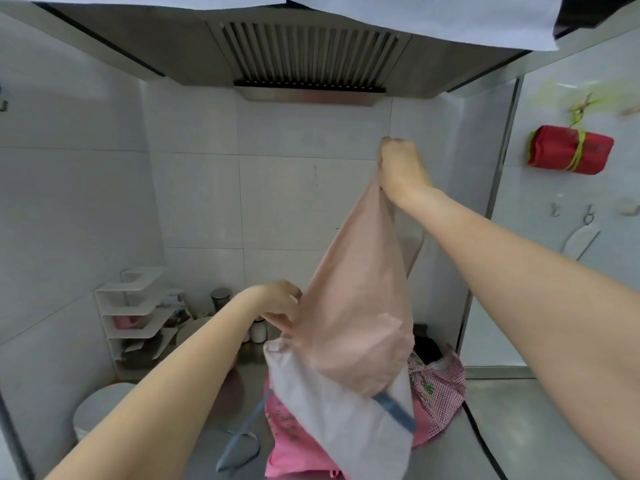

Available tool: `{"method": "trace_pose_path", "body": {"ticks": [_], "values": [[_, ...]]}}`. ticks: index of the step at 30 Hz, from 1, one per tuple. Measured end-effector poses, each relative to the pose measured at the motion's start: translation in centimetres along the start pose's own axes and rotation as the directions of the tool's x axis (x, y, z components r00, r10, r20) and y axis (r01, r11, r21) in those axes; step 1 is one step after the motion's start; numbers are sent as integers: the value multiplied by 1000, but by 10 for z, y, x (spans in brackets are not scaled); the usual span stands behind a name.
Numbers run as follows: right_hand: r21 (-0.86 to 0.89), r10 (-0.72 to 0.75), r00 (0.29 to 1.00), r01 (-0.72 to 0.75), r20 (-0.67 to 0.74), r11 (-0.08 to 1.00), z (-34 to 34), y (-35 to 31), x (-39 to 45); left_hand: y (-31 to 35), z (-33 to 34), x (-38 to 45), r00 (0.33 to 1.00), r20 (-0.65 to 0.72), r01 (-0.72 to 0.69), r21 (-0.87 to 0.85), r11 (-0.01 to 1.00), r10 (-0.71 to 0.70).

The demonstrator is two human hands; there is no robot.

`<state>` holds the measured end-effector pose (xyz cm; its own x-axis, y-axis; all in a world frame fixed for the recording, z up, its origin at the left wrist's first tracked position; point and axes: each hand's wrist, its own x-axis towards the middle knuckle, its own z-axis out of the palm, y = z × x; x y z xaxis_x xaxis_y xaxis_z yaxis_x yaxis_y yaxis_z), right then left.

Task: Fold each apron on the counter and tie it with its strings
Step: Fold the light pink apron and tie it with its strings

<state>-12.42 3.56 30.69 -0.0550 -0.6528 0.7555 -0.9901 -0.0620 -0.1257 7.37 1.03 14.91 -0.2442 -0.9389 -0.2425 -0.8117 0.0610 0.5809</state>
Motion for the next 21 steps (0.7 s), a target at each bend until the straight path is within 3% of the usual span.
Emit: {"method": "trace_pose_path", "body": {"ticks": [3,5,7,8,10,12,13,15,18,21], "values": [[58,38,995,-33,-93,998,-7,2,5,4,17,2,997,-43,-66,-8,998,65],[12,41,999,-41,-31,999,-10,7,6,7,24,7,991,-96,-104,-71,992,97],[-142,13,979,17,204,990,-8,8,-1,14,21,5,965,-237,-143,-105,984,115],[-203,-2,936,79,353,976,-4,7,-8,18,18,4,936,-324,-169,-69,983,138],[-161,-35,794,166,607,973,12,3,-26,26,8,3,871,-449,-215,15,976,199],[-109,-34,682,166,731,980,38,3,-47,31,1,3,844,-440,-294,99,950,307],[-110,-26,663,162,748,981,51,4,-56,30,-1,1,842,-409,-321,142,936,351],[-115,2,687,118,727,986,70,8,-70,26,-4,-1,847,-363,-321,233,918,389],[-29,19,652,4,758,1000,83,4,-79,10,-7,0,871,-346,-229,341,912,348],[113,10,650,-147,760,983,93,-10,-85,0,-7,3,903,-322,-195,278,941,282]]}}
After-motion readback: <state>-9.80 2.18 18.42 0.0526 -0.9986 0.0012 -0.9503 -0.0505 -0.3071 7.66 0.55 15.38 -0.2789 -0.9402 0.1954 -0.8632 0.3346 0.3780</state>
